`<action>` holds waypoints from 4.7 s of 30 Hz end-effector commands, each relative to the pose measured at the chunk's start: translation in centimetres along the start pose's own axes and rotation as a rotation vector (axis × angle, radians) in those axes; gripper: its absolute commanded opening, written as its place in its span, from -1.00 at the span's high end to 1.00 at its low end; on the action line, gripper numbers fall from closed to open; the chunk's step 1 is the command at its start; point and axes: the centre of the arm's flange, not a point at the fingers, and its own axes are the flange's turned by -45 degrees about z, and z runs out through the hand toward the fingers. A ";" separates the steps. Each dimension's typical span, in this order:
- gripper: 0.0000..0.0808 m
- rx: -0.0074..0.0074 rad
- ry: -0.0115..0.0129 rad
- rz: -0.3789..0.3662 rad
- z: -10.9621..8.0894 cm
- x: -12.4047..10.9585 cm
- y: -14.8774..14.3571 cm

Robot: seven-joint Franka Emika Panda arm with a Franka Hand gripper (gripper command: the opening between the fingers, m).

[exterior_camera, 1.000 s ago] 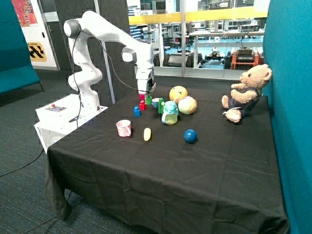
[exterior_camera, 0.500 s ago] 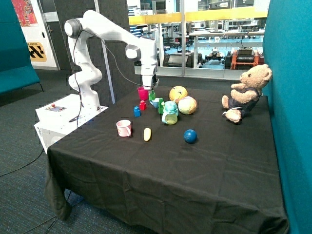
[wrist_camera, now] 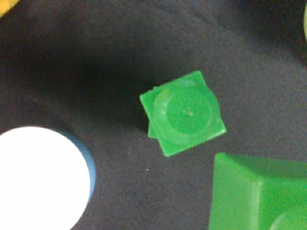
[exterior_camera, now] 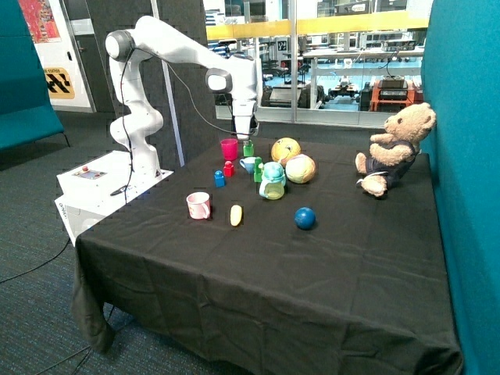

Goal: Stack green blocks

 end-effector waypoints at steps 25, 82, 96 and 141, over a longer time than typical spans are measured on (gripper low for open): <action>1.00 0.0038 -0.0039 -0.032 0.6 1.4 -1.8; 1.00 0.0038 -0.0039 -0.034 2.7 3.0 -1.6; 1.00 0.0038 -0.0039 -0.031 3.3 2.8 -1.2; -0.72 0.0037 -0.0039 -0.017 4.2 2.5 -1.5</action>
